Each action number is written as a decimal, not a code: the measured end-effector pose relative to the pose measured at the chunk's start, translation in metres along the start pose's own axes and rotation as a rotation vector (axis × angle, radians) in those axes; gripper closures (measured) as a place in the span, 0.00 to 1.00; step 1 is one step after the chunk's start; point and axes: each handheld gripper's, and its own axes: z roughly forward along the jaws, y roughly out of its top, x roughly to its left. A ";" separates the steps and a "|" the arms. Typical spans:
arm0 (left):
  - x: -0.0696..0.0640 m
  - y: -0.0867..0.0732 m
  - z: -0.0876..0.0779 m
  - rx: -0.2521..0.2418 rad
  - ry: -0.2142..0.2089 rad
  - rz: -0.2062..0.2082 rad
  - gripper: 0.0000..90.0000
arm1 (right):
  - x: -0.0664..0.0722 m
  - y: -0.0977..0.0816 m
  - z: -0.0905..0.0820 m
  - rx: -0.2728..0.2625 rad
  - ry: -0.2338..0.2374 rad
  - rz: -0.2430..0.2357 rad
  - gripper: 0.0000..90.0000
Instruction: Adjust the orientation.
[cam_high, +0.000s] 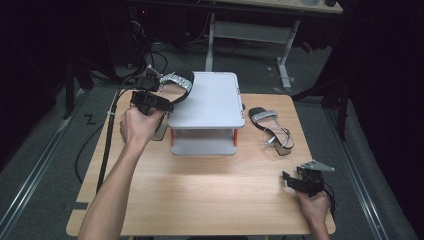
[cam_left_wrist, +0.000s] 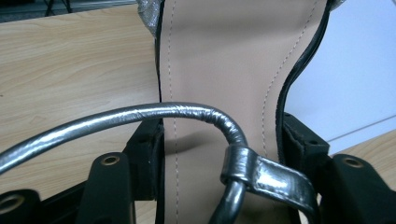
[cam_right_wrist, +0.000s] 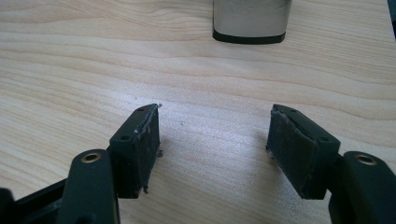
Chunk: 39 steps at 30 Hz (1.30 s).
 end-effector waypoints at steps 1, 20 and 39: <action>-0.001 0.001 0.001 0.002 0.001 0.000 0.47 | 0.000 0.000 0.000 0.000 0.000 -0.001 0.38; -0.030 0.047 0.030 0.035 0.041 -0.002 0.47 | 0.000 0.000 0.000 -0.001 0.004 -0.006 0.38; -0.049 0.078 0.072 0.113 0.132 -0.064 0.47 | 0.000 0.000 0.000 -0.001 0.003 -0.009 0.38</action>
